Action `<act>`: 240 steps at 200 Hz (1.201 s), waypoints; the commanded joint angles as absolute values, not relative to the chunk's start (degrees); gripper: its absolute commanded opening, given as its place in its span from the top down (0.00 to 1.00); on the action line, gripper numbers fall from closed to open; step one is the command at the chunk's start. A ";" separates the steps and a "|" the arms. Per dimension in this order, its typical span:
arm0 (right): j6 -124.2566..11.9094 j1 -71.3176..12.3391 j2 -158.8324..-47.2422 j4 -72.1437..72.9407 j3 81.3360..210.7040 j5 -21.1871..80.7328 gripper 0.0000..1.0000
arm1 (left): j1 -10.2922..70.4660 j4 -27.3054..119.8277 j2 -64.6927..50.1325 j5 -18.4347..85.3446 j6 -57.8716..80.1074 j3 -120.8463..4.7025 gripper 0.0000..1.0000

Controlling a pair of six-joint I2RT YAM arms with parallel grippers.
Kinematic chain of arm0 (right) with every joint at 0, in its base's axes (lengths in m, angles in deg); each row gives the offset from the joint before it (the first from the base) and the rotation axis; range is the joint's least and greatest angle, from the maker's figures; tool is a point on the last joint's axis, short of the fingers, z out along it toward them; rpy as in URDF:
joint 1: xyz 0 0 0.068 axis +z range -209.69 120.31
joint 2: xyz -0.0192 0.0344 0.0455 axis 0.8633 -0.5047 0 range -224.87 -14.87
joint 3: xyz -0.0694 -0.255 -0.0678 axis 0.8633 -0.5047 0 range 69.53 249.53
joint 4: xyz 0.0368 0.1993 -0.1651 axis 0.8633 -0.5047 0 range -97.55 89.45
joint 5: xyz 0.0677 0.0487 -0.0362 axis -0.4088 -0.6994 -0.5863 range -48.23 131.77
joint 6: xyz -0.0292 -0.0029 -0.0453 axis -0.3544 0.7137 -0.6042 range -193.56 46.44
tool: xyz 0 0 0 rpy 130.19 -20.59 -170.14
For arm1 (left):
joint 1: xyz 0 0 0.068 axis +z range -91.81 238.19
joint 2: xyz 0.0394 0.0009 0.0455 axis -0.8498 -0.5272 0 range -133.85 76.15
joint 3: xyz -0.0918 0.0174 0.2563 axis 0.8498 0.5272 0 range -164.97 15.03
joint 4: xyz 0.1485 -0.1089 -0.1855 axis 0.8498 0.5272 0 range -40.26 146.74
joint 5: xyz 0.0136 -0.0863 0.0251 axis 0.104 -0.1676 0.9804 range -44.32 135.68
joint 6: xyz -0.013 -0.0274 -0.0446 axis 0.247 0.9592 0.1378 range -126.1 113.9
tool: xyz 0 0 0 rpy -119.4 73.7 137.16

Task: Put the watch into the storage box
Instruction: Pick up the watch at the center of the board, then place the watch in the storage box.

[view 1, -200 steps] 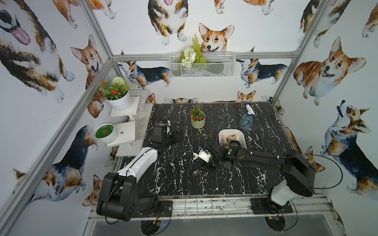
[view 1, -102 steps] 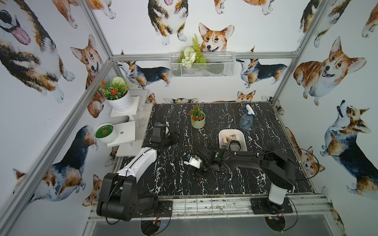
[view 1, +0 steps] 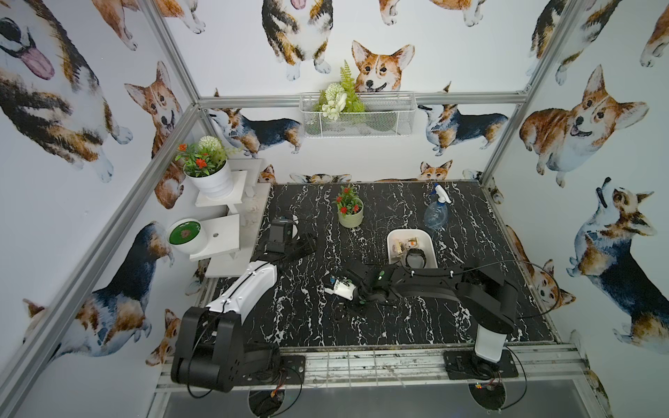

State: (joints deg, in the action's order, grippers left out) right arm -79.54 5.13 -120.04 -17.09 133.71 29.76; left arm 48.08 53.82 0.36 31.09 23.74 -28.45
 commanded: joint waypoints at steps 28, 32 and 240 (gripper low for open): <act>-72.62 0.05 -113.21 -8.47 129.21 27.41 1.00 | 47.87 49.88 1.01 25.14 22.08 -28.21 0.50; -71.03 -1.17 -112.05 -6.99 128.10 27.36 1.00 | 47.80 49.56 1.05 24.40 21.88 -28.26 0.50; -41.11 -24.70 -82.97 -23.91 108.03 54.80 1.00 | 30.16 38.45 -7.37 12.72 15.35 -33.05 0.50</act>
